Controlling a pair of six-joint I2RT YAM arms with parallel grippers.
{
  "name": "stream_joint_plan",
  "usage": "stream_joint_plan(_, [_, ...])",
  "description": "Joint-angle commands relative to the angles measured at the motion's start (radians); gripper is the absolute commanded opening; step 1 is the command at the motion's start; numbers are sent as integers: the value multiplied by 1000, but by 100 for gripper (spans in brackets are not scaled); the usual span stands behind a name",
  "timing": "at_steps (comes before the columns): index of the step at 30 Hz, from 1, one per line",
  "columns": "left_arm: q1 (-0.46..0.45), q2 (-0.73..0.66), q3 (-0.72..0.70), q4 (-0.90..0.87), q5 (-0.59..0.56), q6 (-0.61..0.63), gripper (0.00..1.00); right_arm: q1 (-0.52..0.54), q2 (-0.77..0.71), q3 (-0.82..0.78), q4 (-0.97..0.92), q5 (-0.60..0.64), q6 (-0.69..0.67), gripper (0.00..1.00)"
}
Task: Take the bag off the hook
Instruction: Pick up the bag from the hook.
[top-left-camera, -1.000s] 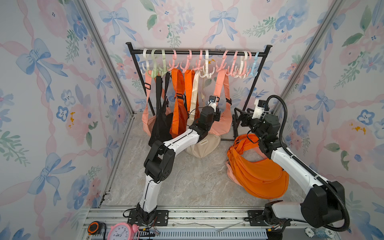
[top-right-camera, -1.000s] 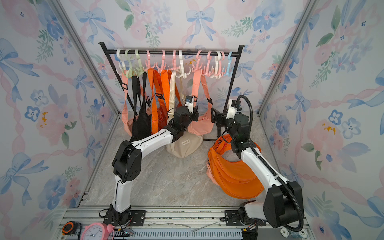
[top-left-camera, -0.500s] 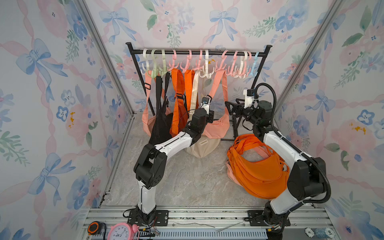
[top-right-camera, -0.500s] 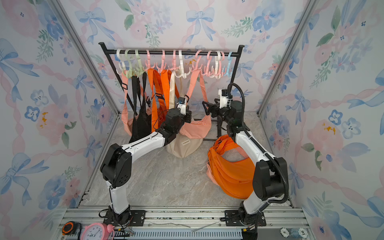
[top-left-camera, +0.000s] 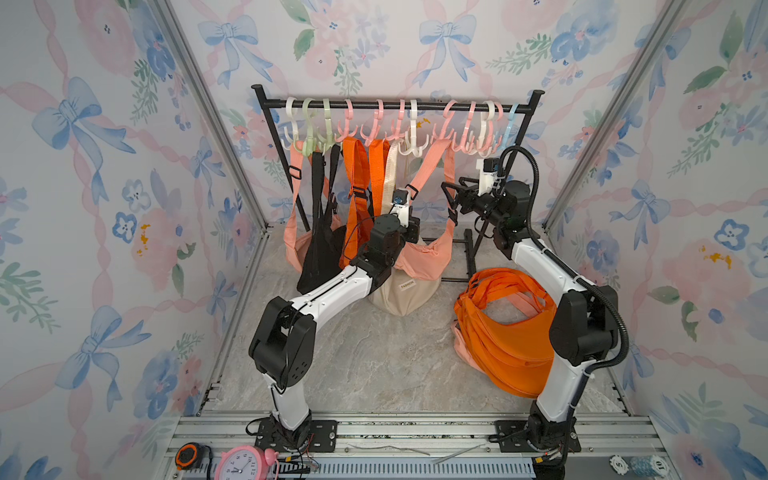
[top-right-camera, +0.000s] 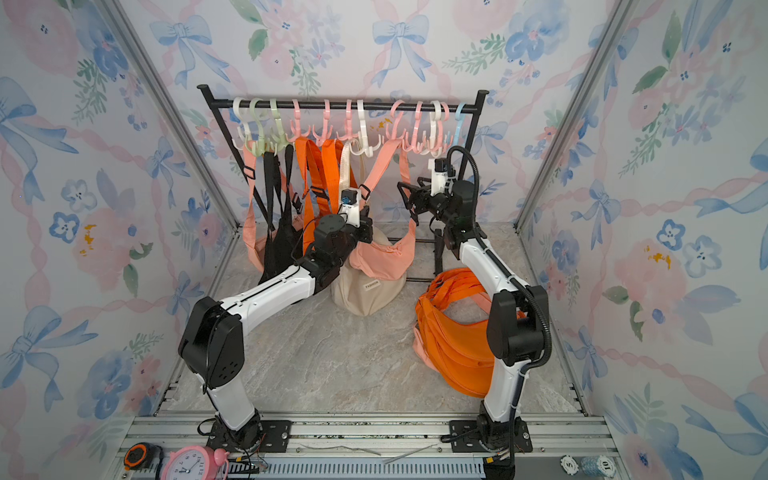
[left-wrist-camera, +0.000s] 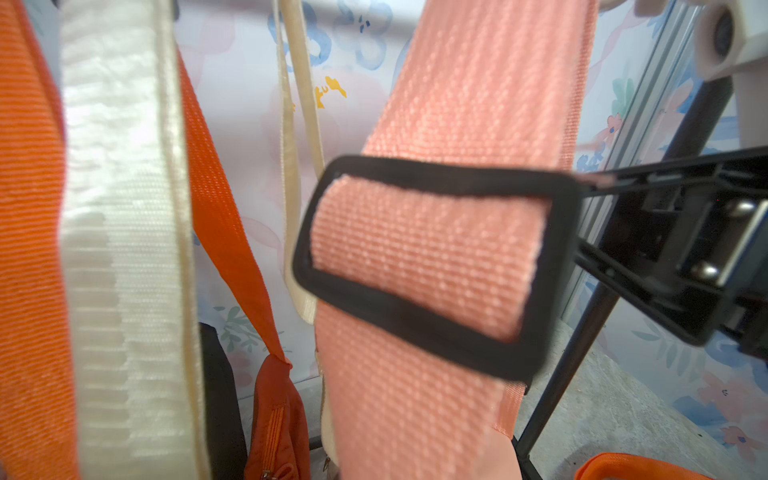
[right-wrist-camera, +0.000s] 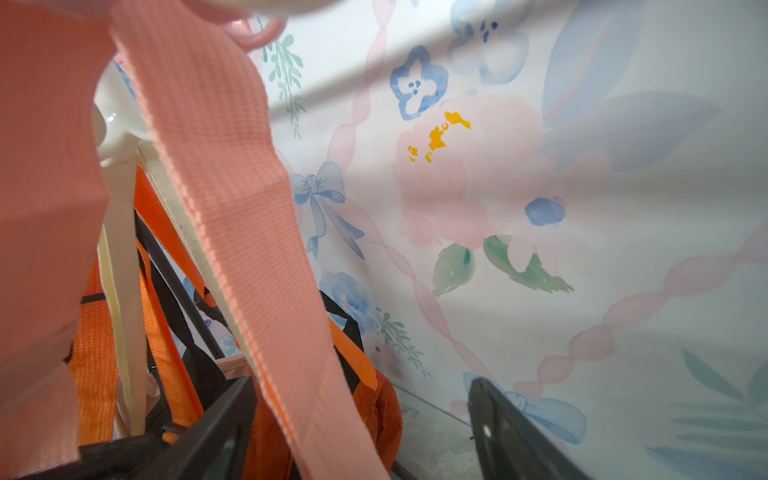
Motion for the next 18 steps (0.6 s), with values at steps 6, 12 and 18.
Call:
stream_joint_plan(6, [26, -83, -44, 26, 24, 1, 0, 35, 38, 84, 43, -35, 50, 49])
stream_joint_plan(12, [32, -112, -60, 34, 30, 0, 0, 63, 42, 95, 45, -22, 52, 28])
stream_joint_plan(18, [37, -133, -76, 36, 43, -3, 0, 82, 21, 68, 62, 0, 62, 4])
